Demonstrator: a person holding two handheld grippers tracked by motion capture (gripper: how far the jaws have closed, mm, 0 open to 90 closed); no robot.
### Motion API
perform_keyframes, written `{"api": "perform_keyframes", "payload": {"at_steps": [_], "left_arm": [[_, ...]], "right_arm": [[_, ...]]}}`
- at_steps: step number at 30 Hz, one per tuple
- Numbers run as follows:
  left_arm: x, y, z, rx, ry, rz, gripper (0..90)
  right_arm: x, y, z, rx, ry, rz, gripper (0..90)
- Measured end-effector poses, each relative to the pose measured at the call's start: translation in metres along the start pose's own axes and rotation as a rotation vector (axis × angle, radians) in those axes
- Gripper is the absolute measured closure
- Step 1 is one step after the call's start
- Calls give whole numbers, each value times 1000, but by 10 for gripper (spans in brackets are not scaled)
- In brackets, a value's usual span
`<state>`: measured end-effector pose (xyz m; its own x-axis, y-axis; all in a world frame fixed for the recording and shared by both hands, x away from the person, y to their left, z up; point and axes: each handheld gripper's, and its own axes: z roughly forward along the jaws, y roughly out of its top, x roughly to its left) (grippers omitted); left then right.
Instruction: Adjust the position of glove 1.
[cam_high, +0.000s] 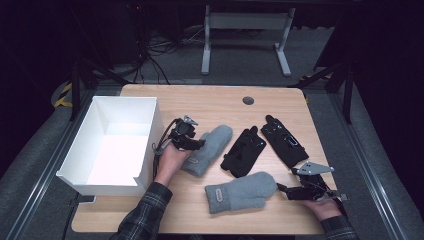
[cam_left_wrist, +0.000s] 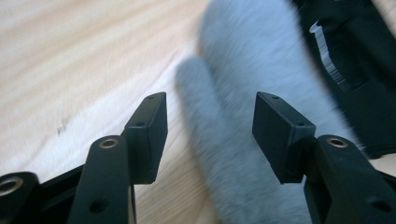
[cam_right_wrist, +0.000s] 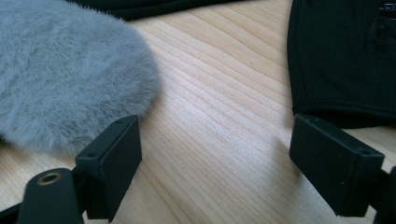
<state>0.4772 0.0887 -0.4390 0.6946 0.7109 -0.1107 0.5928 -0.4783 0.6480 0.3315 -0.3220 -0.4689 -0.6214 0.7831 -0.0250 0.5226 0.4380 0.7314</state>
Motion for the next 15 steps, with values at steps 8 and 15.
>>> {"api": "perform_keyframes", "payload": {"at_steps": [8,15], "left_arm": [[2,-8,15,39,-89,-36,577],[1,-6,12,41,-108,-38,804]], "right_arm": [[0,0,0,-1,0,0,171],[0,0,0,-1,0,0,170]]}}
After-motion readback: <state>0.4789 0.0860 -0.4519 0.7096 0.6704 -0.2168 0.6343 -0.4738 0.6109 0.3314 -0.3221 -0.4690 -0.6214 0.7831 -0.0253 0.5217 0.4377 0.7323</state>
